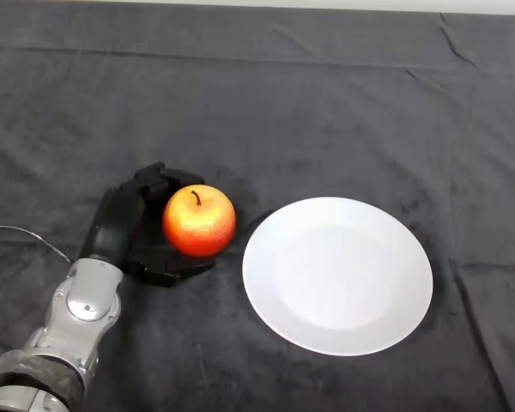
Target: Move the apple to the plate
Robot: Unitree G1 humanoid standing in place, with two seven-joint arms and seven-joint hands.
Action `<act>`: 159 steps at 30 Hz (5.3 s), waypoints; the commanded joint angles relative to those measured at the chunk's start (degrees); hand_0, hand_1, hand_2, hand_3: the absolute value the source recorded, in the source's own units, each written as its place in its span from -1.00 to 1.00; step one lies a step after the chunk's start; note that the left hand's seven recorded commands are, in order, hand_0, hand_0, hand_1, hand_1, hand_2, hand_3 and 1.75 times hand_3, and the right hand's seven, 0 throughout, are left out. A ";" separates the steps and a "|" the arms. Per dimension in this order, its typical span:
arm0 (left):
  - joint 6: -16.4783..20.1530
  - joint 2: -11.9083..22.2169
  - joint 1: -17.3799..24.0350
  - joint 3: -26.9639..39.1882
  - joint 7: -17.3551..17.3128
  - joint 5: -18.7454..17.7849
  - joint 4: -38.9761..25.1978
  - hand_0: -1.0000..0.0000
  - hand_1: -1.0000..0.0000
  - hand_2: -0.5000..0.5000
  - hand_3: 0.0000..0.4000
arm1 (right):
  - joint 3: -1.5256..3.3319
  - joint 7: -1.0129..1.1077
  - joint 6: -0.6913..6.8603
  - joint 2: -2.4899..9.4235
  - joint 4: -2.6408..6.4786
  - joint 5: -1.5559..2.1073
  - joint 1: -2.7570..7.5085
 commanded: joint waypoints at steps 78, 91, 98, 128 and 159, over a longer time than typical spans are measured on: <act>0.86 -7.22 -17.44 -30.61 2.43 14.57 -0.31 -0.78 -1.00 0.11 1.00 | 1.16 0.67 0.23 2.16 2.20 -0.96 3.71; 2.96 -6.46 -17.89 -33.12 0.66 14.95 0.01 1.00 0.71 0.15 -0.71 | 1.19 0.63 0.12 2.16 2.40 -0.99 3.62; 3.36 -5.97 -18.39 -32.81 0.41 14.35 0.06 1.00 1.00 0.00 -1.00 | 1.21 0.62 0.08 2.16 2.47 -1.00 3.59; -2.02 2.78 -18.29 -22.66 3.07 10.37 1.33 1.00 1.00 0.00 -1.00 | 1.24 0.58 -0.01 2.16 2.58 -1.00 3.54; -7.39 16.01 -6.86 -5.82 4.53 1.85 3.27 1.00 1.00 0.00 -1.00 | 1.24 0.58 0.02 2.16 2.49 -0.97 3.59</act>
